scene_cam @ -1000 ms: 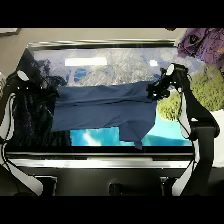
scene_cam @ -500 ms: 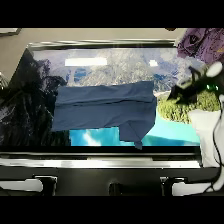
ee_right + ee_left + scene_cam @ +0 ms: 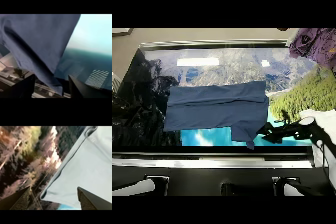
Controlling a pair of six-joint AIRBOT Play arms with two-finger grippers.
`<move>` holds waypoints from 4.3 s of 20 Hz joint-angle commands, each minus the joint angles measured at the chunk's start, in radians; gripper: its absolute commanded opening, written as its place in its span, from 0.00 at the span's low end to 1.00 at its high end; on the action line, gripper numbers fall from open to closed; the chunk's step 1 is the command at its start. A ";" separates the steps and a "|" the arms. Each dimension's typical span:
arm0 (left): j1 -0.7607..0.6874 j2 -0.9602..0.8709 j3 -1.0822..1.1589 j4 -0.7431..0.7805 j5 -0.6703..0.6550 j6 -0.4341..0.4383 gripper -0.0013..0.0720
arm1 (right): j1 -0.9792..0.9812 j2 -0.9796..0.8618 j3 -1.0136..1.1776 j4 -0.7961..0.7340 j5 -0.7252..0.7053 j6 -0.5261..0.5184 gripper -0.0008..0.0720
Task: Fold the clothes and pants, and hang the long-sleeved shirts on hangers.
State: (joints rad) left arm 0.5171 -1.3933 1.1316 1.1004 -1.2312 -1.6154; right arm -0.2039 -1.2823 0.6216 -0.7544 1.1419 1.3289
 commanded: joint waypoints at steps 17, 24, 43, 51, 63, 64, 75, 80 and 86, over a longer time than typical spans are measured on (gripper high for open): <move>-0.008 0.002 -0.273 -0.185 0.060 0.278 0.94 | 0.189 0.116 -0.103 0.140 -0.305 -0.004 0.05; -0.035 -0.064 -0.298 -0.214 0.062 0.319 0.94 | 0.189 0.183 -0.103 0.140 -0.296 0.026 0.05; -0.050 0.280 -0.171 -0.037 -0.134 0.036 0.04 | 0.189 0.683 0.055 -0.386 0.206 0.532 0.05; -0.152 0.267 -0.164 -0.042 -0.033 0.036 0.04 | 0.189 0.555 0.139 -0.422 0.176 0.437 0.05; -0.269 -0.138 0.104 -0.042 0.098 0.034 0.04 | 0.189 -0.205 0.715 -0.428 0.077 0.260 0.05; -0.277 -0.177 0.131 -0.041 0.098 0.033 0.04 | 0.190 -0.239 0.737 -0.428 0.076 0.259 0.05; -0.298 -0.312 0.229 -0.078 0.174 0.013 0.57 | 0.187 -0.391 0.786 -0.367 0.027 0.264 0.46; -0.260 -0.261 0.341 -0.046 0.131 -0.020 0.84 | -0.005 -0.334 0.877 -0.373 0.271 0.139 0.92; -0.253 -0.215 0.358 -0.034 0.085 -0.021 0.84 | -0.279 -0.348 0.656 -0.108 0.293 -0.074 0.96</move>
State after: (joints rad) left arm 0.2619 -1.6238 1.4792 1.0615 -1.1221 -1.6341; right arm -0.3790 -1.6257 1.3712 -0.9718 1.4124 1.3666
